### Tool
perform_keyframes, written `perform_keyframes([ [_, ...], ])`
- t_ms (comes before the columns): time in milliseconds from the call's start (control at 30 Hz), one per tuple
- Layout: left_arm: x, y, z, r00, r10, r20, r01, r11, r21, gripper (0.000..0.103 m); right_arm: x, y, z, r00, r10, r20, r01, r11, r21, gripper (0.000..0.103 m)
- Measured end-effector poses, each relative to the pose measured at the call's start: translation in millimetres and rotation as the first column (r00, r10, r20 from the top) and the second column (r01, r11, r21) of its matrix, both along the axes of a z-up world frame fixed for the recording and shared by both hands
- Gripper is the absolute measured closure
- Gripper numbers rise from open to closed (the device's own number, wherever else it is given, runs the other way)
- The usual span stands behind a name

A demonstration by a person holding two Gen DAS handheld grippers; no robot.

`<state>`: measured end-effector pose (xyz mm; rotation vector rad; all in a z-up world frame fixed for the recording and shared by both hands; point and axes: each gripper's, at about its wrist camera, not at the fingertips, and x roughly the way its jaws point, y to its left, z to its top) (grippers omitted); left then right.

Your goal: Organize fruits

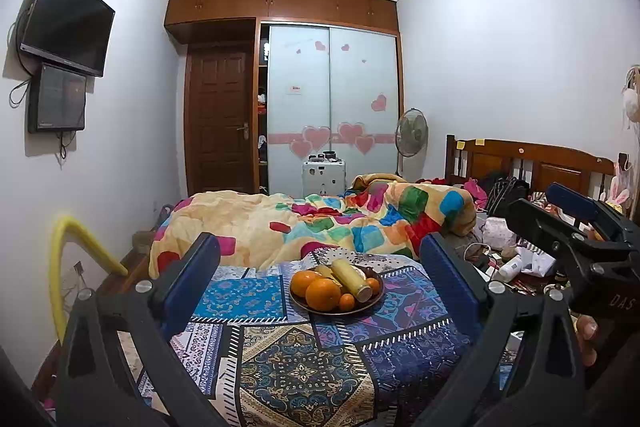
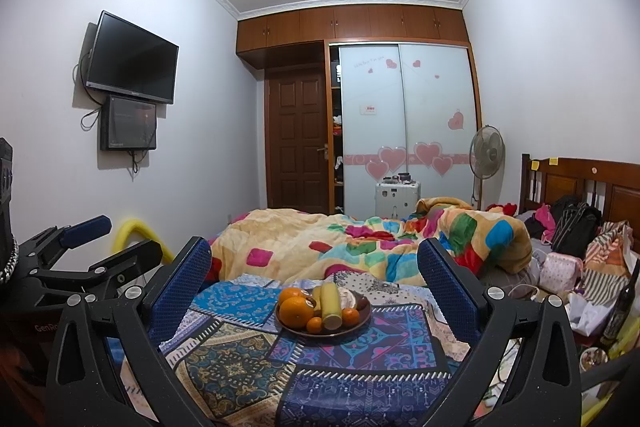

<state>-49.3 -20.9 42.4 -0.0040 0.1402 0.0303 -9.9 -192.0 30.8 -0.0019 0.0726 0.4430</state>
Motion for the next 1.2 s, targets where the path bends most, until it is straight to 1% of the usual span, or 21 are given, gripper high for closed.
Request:
perform_keyframes([
  [433,0,-2,1,1.0,-0.004,-0.003,0.004,1.0,-0.002,0.001,-2,1,0,1.0,0.002,-0.002,-0.002,1.0,0.003,0.0],
  [700,4,-2,-4,1.0,-0.026,-0.015,0.026,1.0,-0.009,0.001,-3,4,1,1.0,-0.001,-0.004,0.001,1.0,0.003,0.0],
  [1200,8,0,-11,0.999,-0.03,-0.03,0.029,0.999,-0.019,0.001,3,7,-2,1.0,-0.004,-0.02,0.004,1.0,0.007,0.0],
])
